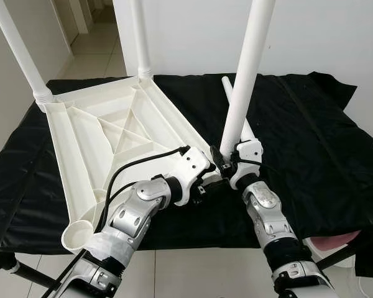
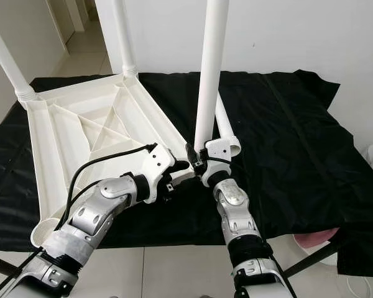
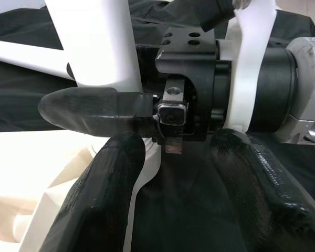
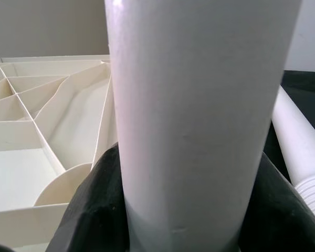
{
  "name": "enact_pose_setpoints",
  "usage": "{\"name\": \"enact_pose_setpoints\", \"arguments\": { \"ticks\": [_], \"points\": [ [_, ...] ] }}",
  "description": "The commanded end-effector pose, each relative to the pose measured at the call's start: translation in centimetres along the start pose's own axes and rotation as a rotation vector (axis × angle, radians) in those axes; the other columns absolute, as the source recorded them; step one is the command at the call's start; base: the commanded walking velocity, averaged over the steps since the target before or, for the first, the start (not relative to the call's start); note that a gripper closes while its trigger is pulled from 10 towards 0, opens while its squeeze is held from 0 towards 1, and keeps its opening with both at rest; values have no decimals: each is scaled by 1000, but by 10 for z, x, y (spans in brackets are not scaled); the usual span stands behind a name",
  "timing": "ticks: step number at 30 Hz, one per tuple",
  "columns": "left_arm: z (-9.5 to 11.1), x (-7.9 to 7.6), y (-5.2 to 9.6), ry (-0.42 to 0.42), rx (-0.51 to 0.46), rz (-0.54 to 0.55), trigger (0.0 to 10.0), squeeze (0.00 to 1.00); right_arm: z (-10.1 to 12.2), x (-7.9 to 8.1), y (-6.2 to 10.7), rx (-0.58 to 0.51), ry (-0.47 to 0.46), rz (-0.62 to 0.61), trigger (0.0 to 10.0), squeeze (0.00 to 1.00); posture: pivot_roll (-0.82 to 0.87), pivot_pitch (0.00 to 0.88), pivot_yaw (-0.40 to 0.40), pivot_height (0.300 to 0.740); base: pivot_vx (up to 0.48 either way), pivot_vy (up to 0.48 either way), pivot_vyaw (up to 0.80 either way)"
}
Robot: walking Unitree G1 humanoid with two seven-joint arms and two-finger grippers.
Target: Building children table
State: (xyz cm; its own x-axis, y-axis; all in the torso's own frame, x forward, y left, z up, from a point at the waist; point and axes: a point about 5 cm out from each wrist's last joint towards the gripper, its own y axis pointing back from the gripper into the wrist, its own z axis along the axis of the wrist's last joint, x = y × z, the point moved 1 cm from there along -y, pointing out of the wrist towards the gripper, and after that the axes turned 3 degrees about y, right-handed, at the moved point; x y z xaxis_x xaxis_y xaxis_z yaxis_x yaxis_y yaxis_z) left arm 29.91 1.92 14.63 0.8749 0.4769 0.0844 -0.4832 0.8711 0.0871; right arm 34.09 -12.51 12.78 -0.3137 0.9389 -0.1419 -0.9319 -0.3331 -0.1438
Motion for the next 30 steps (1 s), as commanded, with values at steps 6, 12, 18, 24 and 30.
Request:
{"name": "enact_pose_setpoints", "arguments": {
  "ticks": [6, 12, 18, 24, 30],
  "points": [
    [-3, 3, 0, -1, 7, 4, 10000, 0, -16, -5, 6, 83, -12, -43, 10000, 0, -130, 0, 48, 740, 0, 0, 0],
    [-5, 3, 0, -5, 9, 1, 10000, 0, -17, -4, 6, 84, -11, -52, 10000, 0, -120, 0, 46, 740, 0, 0, 0],
    [-5, 2, 1, -5, 10, 3, 10000, 0, -16, -8, 7, 86, -10, -96, 10000, 0, -110, 0, 41, 740, 0, 0, 0],
    [-7, 2, 2, -7, 13, 7, 10000, 0, -17, -13, 11, 99, -16, -186, 10000, 0, -101, 0, 24, 740, 0, 0, 0],
    [-7, 4, 3, -11, 14, 14, 10000, 0, -17, -16, 15, 101, -19, -314, 10000, 0, -92, 0, 19, 740, 0, 0, 0]
  ]
}}
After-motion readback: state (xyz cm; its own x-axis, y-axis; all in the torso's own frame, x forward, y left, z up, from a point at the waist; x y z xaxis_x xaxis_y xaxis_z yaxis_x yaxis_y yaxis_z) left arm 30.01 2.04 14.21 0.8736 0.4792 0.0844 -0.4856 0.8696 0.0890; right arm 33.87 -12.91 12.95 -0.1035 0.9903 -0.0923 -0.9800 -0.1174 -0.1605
